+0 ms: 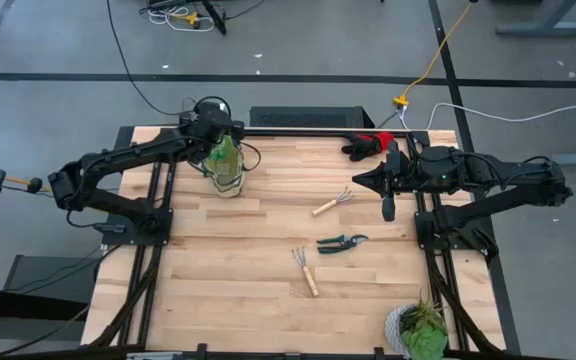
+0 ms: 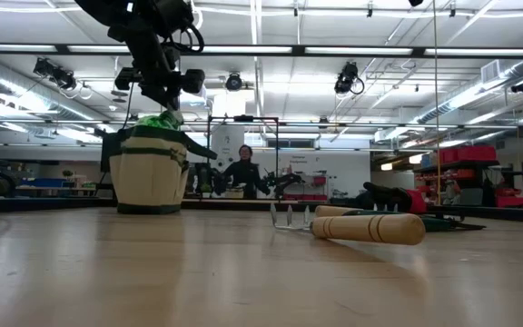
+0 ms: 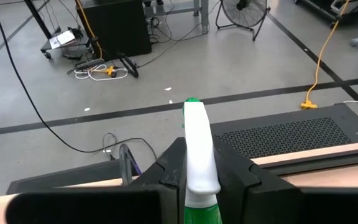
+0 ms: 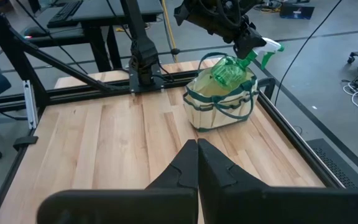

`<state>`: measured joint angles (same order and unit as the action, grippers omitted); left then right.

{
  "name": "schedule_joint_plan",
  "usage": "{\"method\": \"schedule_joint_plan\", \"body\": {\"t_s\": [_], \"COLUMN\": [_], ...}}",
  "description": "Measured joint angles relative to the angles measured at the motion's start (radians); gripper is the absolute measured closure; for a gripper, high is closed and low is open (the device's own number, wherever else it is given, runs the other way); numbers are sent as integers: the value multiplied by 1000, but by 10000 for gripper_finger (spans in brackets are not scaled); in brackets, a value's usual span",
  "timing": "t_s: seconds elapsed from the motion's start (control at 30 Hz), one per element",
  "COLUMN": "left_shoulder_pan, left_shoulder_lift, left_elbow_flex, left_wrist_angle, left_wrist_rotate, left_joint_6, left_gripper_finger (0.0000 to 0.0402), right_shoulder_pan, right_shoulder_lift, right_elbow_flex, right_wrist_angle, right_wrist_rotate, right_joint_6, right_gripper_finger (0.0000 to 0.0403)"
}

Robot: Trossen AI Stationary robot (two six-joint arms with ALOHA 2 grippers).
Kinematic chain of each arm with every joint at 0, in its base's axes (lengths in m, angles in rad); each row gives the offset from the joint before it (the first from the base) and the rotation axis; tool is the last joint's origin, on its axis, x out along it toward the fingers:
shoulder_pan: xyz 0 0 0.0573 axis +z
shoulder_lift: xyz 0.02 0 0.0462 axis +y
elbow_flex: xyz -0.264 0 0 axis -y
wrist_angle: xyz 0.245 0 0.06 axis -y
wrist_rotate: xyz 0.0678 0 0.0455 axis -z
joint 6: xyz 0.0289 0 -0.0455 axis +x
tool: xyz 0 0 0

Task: Pick & Place Garden tools in Gardening bag
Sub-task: Put the green spray bottle into the gardening bag

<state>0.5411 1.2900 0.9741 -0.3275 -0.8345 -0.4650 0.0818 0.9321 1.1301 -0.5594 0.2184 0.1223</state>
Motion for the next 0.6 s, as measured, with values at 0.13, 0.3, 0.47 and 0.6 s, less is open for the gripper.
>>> {"method": "schedule_joint_plan", "body": {"t_s": [0.13,0.3,0.47,0.6], "left_shoulder_pan": [0,0,0,0], "left_shoulder_lift": [0,0,0,1], "left_elbow_flex": [0,0,0,0], "left_wrist_angle": [0,-4,-21,-36], "left_wrist_rotate": [8,19,15,-5], "left_joint_6": [-26,-48,-49,-51], "left_gripper_finger": [341,340,340,340], "right_shoulder_pan": [0,0,0,0], "right_shoulder_lift": [0,0,0,0], "right_elbow_flex": [0,0,0,0], "right_wrist_angle": [0,0,0,0], "right_wrist_rotate": [0,-1,-1,-1], "right_joint_6": [0,0,0,0], "right_gripper_finger": [403,403,403,403]}}
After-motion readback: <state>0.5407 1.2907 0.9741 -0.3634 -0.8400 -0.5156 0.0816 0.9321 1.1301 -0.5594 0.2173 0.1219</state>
